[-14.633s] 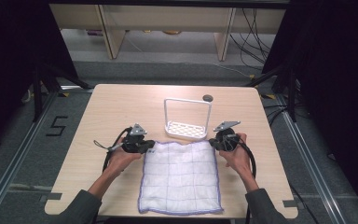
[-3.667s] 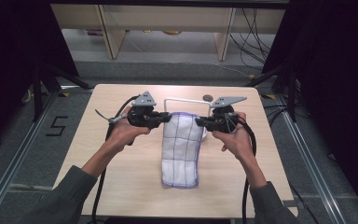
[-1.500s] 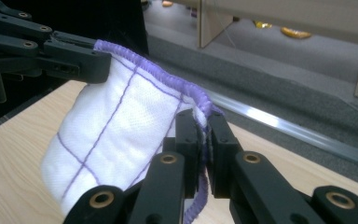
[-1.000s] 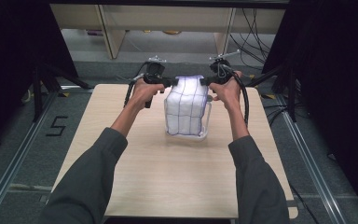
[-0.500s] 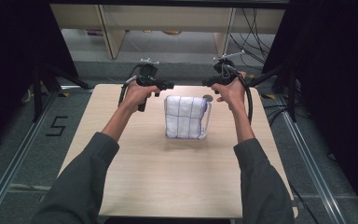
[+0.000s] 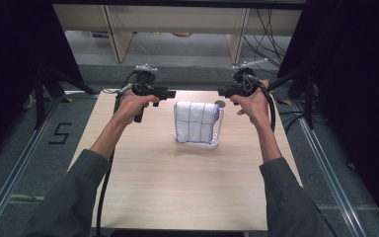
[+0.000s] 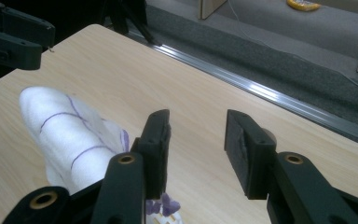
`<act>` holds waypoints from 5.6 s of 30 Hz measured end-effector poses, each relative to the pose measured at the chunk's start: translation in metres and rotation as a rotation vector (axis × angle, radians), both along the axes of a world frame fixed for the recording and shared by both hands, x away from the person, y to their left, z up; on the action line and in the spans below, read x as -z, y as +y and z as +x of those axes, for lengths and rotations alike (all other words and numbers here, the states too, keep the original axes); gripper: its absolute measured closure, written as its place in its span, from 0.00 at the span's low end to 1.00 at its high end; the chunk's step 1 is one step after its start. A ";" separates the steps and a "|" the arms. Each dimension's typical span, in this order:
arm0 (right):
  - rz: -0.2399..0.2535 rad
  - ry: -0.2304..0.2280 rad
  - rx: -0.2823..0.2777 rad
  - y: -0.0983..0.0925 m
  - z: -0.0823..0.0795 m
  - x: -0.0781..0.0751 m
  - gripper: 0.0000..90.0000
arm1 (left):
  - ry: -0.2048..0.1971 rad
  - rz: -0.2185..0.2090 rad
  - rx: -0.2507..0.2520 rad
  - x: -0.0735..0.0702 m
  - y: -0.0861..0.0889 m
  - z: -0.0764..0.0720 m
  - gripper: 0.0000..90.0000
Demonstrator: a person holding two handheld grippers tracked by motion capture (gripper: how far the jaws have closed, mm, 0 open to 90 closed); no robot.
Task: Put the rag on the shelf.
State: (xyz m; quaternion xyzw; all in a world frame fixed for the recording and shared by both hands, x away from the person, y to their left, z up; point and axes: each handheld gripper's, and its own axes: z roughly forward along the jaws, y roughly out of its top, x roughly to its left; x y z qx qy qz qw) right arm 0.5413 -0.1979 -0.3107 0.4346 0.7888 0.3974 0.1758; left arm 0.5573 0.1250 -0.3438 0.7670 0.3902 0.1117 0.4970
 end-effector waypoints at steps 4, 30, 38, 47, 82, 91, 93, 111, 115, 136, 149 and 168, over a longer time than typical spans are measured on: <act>-0.007 -0.013 -0.013 -0.006 -0.008 -0.001 0.66 | -0.010 0.005 0.000 -0.001 0.006 -0.009 0.54; 0.023 -0.069 -0.075 -0.025 -0.057 0.003 0.53 | -0.047 -0.040 0.068 0.008 0.023 -0.074 0.46; 0.046 -0.064 -0.075 -0.030 -0.072 0.012 0.52 | -0.043 -0.055 0.076 0.017 0.026 -0.092 0.43; 0.078 -0.060 -0.077 -0.030 -0.086 0.020 0.46 | -0.041 -0.070 0.095 0.027 0.029 -0.106 0.41; 0.103 -0.042 -0.130 -0.021 -0.128 0.055 0.37 | -0.058 -0.026 0.152 0.054 0.034 -0.156 0.33; 0.103 -0.047 -0.139 -0.018 -0.136 0.061 0.36 | -0.066 -0.022 0.166 0.060 0.033 -0.167 0.32; 0.109 -0.036 -0.138 -0.016 -0.139 0.063 0.36 | -0.065 -0.018 0.170 0.062 0.033 -0.169 0.32; 0.109 -0.014 -0.209 -0.001 -0.147 0.087 0.35 | -0.055 0.019 0.194 0.092 0.033 -0.202 0.27; 0.112 -0.008 -0.206 0.001 -0.156 0.089 0.35 | -0.037 0.014 0.188 0.103 0.037 -0.209 0.26; 0.086 0.036 -0.227 0.001 -0.189 0.126 0.34 | -0.010 0.046 0.225 0.132 0.040 -0.239 0.21; 0.100 0.106 -0.215 -0.002 -0.215 0.151 0.24 | -0.005 0.105 0.212 0.148 0.045 -0.255 0.20; 0.037 0.130 -0.241 -0.010 -0.247 0.181 0.18 | 0.010 0.109 0.153 0.160 0.062 -0.265 0.16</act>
